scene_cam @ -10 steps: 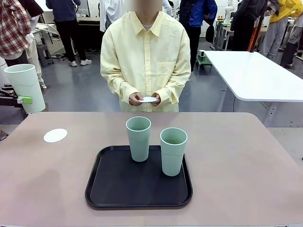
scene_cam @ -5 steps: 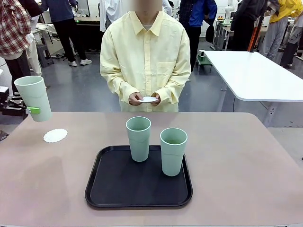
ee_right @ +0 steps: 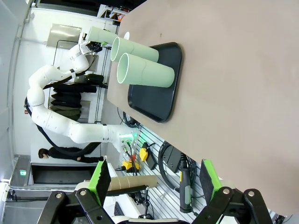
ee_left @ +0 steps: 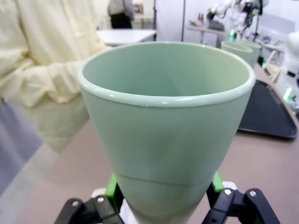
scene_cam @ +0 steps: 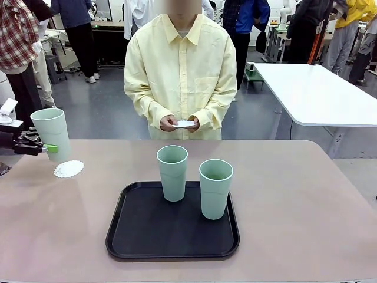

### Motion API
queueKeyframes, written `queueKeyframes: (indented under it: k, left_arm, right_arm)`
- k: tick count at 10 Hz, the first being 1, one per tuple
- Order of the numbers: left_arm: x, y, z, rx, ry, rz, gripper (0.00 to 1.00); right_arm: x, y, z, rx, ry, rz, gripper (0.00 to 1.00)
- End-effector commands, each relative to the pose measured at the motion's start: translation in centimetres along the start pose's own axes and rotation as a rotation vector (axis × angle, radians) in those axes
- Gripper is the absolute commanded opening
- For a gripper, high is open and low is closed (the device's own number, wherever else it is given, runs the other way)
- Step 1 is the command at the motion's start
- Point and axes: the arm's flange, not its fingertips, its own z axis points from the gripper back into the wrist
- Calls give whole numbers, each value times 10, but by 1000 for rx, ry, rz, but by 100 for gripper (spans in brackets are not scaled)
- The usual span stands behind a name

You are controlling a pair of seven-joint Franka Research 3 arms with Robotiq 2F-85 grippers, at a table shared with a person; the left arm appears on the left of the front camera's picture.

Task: Place coasters on the table and set cups on them.
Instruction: Pick up one Reusable plastic cup and place it on a coaster set by the human.

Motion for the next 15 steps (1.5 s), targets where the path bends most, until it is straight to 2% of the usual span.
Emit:
queueKeyframes:
  k: [1,8,15]
  left_arm:
    - [-7,9,0,-43,-22,-22,83]
    - [-37,17,-9,-121,-44,-29,83]
    - [-53,31,-11,-140,-46,-62,83]
  right_arm:
    - [2,0,0,22,-10,11,100]
    - [2,0,0,22,-10,11,100]
    - [2,0,0,22,-10,11,100]
